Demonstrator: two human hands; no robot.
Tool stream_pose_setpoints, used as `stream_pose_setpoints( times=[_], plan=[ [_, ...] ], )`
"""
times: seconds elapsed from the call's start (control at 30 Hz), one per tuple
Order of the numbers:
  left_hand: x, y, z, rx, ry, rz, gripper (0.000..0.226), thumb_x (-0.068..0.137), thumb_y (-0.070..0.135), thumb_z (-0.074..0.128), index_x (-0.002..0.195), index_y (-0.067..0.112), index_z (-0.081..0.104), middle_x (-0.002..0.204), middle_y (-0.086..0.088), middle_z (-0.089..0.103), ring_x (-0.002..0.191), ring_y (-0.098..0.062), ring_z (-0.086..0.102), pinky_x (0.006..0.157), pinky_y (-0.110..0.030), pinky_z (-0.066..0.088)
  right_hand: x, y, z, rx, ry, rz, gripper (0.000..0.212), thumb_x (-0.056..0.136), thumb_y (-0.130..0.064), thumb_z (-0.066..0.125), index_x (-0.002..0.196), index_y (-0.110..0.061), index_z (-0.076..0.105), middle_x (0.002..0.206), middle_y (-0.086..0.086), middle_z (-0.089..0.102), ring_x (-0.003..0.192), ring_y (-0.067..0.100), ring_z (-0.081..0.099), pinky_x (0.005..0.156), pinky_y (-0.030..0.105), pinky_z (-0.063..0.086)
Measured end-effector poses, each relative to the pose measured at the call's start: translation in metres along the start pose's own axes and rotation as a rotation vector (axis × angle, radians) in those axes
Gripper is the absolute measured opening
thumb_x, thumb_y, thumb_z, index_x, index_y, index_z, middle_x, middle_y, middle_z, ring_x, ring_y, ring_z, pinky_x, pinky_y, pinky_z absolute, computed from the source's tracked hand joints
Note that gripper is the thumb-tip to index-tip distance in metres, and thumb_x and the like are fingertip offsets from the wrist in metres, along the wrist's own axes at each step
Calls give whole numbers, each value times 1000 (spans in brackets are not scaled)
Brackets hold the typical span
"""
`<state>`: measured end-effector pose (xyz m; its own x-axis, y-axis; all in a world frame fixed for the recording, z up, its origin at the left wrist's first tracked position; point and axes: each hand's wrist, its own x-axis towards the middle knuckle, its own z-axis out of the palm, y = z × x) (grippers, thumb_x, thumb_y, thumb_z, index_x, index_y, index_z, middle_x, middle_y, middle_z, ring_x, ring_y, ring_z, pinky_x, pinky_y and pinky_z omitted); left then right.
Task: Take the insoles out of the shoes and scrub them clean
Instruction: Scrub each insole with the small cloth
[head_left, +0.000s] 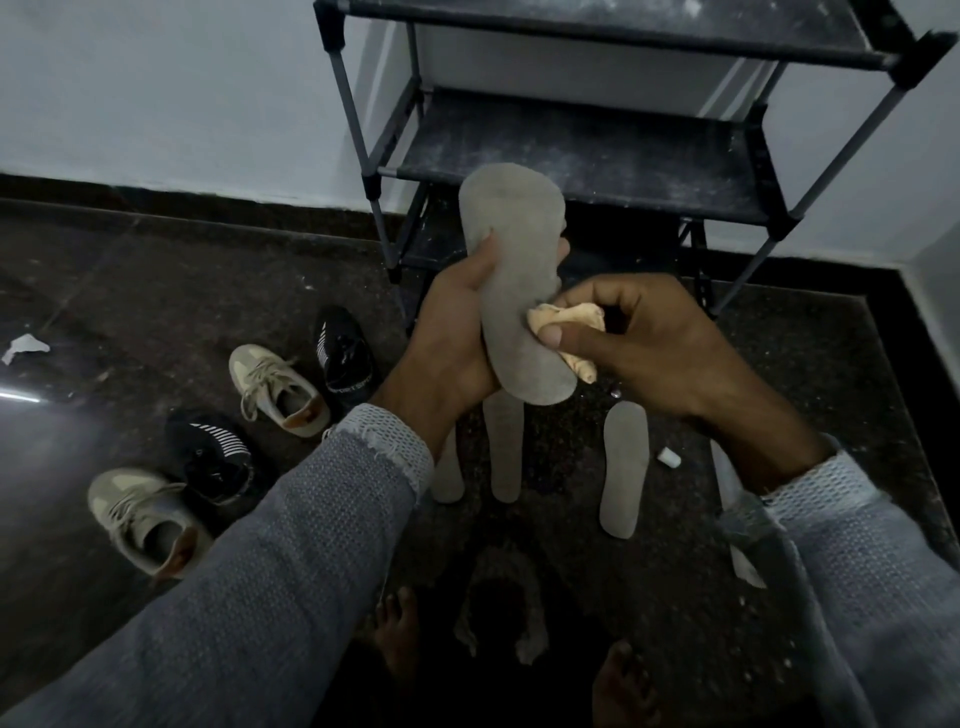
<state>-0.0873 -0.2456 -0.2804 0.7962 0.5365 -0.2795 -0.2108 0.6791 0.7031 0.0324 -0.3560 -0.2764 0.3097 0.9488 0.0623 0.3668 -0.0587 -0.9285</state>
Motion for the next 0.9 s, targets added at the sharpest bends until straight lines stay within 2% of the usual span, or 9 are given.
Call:
stream_pose_setpoints(
  times=[0.1, 0.27, 0.33, 0.47, 0.57, 0.67, 0.73, 0.83, 0.9],
  plan=[
    [0, -1, 1, -32, 4, -6, 44, 104, 36, 24, 121, 9, 55, 117, -4, 64, 98, -17, 66, 96, -36, 48, -1, -1, 2, -43, 58, -23, 15, 84, -19, 72, 93, -8, 73, 89, 2, 73, 83, 17, 69, 70, 28, 55],
    [-3, -13, 9, -16, 2, -58, 53, 103, 41, 24, 137, 5, 45, 128, -12, 57, 108, -26, 59, 95, -38, 49, -1, -3, 14, -137, 372, -71, 12, 88, -21, 69, 86, -9, 71, 77, -4, 69, 68, 7, 63, 58, 20, 50],
    [-4, -16, 14, -21, 27, -71, 56, 103, 44, 24, 138, 5, 44, 124, -12, 58, 105, -25, 60, 91, -36, 51, -3, -7, 25, -176, 363, -68, 9, 88, -22, 69, 87, -13, 71, 78, -6, 68, 70, 5, 63, 62, 22, 51],
    [0, -16, 10, -40, 64, -22, 57, 102, 47, 26, 130, 4, 51, 117, -12, 63, 100, -24, 64, 78, -33, 58, -6, -15, 42, -200, 255, -108, 7, 88, -18, 68, 92, -15, 73, 82, -7, 68, 76, 3, 63, 67, 14, 50],
    [-2, -16, 11, -77, 20, -56, 59, 101, 51, 22, 124, 7, 54, 110, -10, 65, 97, -24, 64, 85, -36, 55, -2, -10, 32, -231, 368, -80, 11, 88, -24, 69, 87, -14, 72, 77, -9, 66, 72, 6, 62, 65, 26, 52],
    [-1, -21, 13, -123, -20, -45, 57, 102, 49, 21, 128, 8, 51, 106, -8, 69, 96, -23, 65, 89, -37, 53, 2, 0, 19, -227, 524, -35, 15, 89, -26, 66, 83, -13, 70, 73, -5, 67, 68, 9, 62, 64, 37, 52],
    [0, -21, 12, -138, -29, -44, 57, 102, 49, 22, 129, 9, 51, 105, -7, 69, 95, -22, 66, 89, -36, 53, 1, -3, 26, -210, 514, -37, 14, 89, -26, 66, 85, -14, 70, 75, -4, 67, 68, 9, 63, 64, 34, 53],
    [1, -20, 7, -124, 12, -29, 57, 100, 50, 27, 121, 6, 56, 109, -11, 62, 99, -23, 60, 92, -37, 49, -6, -14, 47, -171, 343, -71, 9, 89, -20, 67, 92, -13, 72, 82, -3, 69, 73, 3, 63, 65, 16, 50],
    [2, -19, 6, -113, 25, -30, 56, 100, 51, 27, 114, 7, 59, 105, -13, 60, 96, -24, 58, 89, -36, 50, -7, -16, 51, -199, 315, -118, 8, 89, -18, 67, 91, -12, 72, 80, -6, 67, 74, 2, 62, 62, 11, 47]
  ],
)
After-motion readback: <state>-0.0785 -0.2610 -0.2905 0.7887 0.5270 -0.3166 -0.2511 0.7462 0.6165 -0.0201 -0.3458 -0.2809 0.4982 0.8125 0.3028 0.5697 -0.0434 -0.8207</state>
